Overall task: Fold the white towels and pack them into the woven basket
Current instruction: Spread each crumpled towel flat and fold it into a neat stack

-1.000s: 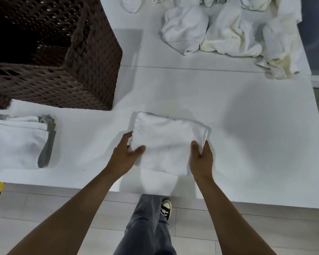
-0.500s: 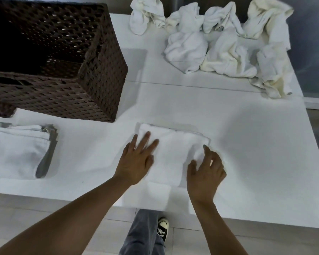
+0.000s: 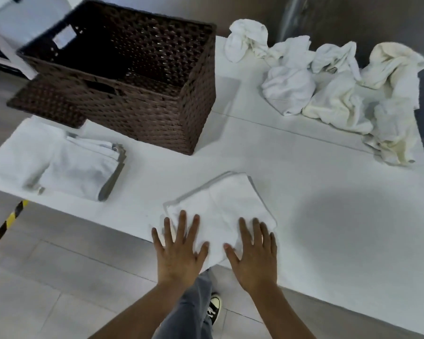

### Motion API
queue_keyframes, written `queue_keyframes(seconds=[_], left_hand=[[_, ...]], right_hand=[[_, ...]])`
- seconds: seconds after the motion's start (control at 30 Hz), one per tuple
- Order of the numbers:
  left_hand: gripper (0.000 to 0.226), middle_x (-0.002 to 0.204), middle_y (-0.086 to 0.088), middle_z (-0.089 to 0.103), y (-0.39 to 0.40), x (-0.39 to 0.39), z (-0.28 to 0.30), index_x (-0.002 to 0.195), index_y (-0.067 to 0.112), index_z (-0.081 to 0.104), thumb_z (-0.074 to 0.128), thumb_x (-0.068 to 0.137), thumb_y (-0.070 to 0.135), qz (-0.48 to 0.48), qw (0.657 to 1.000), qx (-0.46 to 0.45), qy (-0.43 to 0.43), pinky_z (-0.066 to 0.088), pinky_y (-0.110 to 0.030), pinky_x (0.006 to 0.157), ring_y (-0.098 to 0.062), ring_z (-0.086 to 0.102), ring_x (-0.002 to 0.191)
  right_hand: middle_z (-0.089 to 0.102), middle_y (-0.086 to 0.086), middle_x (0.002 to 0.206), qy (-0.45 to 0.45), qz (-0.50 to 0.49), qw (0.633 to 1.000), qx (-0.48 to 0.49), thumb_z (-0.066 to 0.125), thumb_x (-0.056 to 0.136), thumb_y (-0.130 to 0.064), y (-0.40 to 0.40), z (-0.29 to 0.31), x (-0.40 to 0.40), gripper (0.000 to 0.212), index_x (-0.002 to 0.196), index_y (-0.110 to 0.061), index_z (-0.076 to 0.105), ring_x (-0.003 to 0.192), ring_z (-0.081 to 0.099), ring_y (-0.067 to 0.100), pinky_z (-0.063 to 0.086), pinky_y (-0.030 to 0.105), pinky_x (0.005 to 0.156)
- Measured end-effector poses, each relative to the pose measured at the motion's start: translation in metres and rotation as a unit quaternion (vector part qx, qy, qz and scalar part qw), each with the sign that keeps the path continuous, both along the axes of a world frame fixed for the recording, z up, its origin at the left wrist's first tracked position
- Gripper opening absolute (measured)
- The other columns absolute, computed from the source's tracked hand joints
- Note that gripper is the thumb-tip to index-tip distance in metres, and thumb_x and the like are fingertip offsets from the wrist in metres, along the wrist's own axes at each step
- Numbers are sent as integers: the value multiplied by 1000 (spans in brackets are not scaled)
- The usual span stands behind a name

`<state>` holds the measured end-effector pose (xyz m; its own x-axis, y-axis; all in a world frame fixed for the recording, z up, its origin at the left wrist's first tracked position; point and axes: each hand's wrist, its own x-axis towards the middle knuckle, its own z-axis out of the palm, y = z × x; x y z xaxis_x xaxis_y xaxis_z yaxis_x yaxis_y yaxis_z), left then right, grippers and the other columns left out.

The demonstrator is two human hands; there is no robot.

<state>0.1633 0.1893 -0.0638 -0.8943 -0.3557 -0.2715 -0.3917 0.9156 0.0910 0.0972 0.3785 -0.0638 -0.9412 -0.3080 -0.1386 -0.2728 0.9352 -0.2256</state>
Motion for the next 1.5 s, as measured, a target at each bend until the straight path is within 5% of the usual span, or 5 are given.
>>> queue_keyframes(seconds=[0.33,0.77,0.93,1.17,1.5], left_hand=[[81,166,-14,15,-68,39,16,159,24,25,22,96,74,52,998,-14,-14,10,-58,123,-37,-2,154],[94,165,-5,-24,-142,22,10,158,23,-17,10,91,83,69,997,29,4,-6,-49,126,-30,-25,151],[80,167,-9,-10,-155,16,12,160,39,-3,17,94,79,61,998,34,7,0,-53,125,-38,-9,154],[53,148,-12,51,-158,-5,45,143,29,52,54,94,50,15,997,39,65,38,-57,111,-40,47,136],[40,136,-4,60,-148,-75,129,126,23,64,68,86,28,-76,970,52,225,46,-48,101,-33,57,121]], right_hand=[[-2,10,171,-59,202,978,-6,23,92,-73,-81,1,-48,80,162,-37,8,157,-6,31,7,49,127],[0,6,171,-44,317,947,-5,35,90,-68,-187,-6,-115,80,161,-39,13,158,-4,27,10,51,126],[9,8,170,-42,305,951,-4,29,87,-67,-202,-1,-114,80,160,-36,22,157,4,30,14,53,124],[32,2,164,-57,216,973,-49,56,97,-50,-207,35,-101,67,157,-28,34,148,35,24,30,39,119],[59,-1,139,65,95,982,-152,45,94,-46,-173,119,-113,53,141,-24,54,124,57,22,44,39,104]])
